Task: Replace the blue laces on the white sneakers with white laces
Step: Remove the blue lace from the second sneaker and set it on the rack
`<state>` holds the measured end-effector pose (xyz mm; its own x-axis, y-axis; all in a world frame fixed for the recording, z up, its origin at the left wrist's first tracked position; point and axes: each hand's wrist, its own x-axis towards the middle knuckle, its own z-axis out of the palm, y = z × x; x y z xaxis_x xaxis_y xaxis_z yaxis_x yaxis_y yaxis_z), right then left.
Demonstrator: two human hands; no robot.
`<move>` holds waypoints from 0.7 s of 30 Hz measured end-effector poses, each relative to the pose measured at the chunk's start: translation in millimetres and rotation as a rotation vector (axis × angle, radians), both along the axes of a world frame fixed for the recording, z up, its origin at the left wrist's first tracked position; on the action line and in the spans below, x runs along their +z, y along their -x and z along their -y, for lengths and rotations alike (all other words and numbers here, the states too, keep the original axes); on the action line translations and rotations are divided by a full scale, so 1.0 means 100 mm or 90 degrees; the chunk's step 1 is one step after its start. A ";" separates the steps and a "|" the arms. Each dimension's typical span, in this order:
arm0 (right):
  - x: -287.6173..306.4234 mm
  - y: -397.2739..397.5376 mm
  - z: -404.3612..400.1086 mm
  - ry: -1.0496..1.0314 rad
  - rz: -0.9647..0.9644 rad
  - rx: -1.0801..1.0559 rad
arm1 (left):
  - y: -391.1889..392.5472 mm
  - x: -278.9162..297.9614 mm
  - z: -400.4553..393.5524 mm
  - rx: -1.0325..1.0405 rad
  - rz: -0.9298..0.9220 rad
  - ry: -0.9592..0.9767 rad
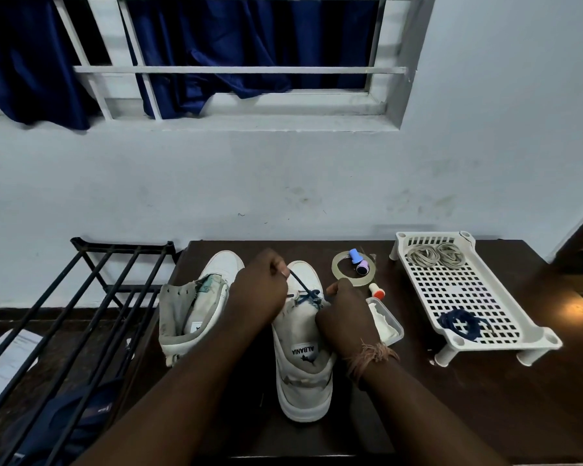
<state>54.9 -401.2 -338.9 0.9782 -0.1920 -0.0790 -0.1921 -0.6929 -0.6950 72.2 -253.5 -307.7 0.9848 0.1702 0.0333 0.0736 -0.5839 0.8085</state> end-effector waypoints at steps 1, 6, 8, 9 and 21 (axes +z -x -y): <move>0.00 0.00 0.00 0.004 0.003 0.010 | 0.01 0.03 0.01 0.005 -0.029 0.107; 0.00 0.01 -0.02 0.032 0.037 0.070 | 0.02 0.16 0.06 0.041 -0.064 0.574; 0.01 0.02 -0.02 0.046 0.036 0.076 | -0.03 0.16 0.01 0.086 -0.059 0.545; 0.02 0.03 -0.01 0.064 0.039 0.082 | -0.05 0.13 -0.01 0.104 -0.056 0.488; 0.18 0.14 -0.12 0.290 0.121 0.226 | 0.26 -0.14 0.15 0.087 0.062 -0.200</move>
